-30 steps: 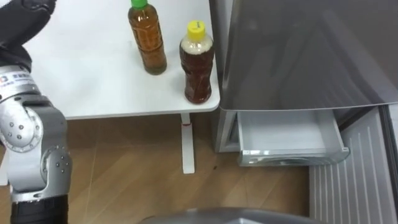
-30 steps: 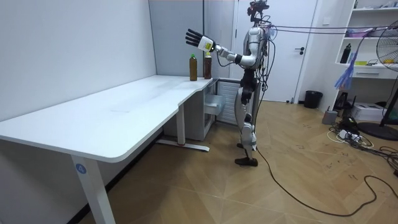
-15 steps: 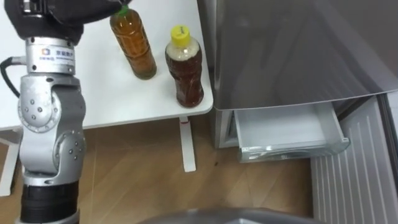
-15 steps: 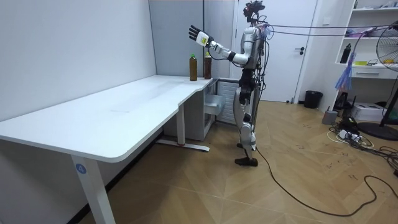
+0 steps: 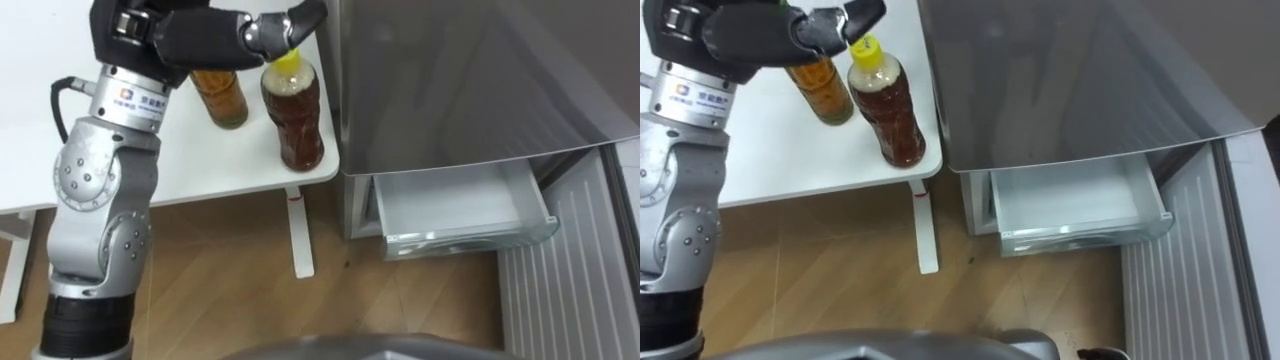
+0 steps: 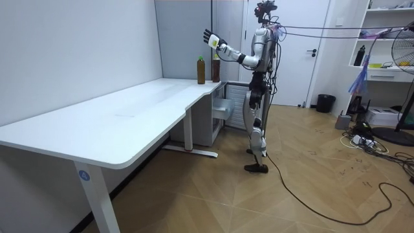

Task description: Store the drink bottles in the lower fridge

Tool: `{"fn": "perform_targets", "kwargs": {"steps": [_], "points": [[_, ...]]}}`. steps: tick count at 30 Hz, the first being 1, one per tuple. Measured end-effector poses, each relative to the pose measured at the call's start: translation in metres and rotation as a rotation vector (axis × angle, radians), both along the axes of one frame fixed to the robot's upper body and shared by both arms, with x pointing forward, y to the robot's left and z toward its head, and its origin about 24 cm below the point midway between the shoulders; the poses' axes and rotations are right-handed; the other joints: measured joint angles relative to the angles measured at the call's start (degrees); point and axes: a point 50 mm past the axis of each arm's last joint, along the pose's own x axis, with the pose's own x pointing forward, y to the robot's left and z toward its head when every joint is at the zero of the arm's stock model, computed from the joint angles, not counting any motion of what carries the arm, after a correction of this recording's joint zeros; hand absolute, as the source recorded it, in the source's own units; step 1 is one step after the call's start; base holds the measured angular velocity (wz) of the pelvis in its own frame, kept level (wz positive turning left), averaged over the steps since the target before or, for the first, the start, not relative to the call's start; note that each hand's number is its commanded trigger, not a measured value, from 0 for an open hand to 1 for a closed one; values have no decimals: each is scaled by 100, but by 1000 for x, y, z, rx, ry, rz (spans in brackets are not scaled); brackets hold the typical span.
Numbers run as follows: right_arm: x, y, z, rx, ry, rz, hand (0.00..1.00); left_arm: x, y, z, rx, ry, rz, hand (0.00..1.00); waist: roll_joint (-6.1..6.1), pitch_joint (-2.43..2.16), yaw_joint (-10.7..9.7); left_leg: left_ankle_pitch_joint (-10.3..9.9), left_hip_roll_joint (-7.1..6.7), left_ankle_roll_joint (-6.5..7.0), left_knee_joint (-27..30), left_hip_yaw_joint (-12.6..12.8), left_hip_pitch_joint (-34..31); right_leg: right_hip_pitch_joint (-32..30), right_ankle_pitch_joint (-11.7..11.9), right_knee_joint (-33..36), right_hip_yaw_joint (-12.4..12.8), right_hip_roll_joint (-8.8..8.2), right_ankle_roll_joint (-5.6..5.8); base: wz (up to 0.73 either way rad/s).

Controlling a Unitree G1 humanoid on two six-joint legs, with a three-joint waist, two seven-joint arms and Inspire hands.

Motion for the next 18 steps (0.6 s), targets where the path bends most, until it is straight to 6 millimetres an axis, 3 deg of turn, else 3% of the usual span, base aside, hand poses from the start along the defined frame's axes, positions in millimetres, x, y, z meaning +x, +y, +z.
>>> {"fn": "perform_targets", "kwargs": {"steps": [10,18], "points": [[4,-1,0,-26,-8,22,0,0,-7,-3,31,18,-73,0,39,-25,1,0,1,0,1,1,0,-23,0,33,14,2,0,0],[5,-2,0,-34,-12,22,0,-2,-12,-6,39,28,-112,0,24,-15,8,0,2,0,0,-1,6,-37,0,70,15,-3,1,0]]}}
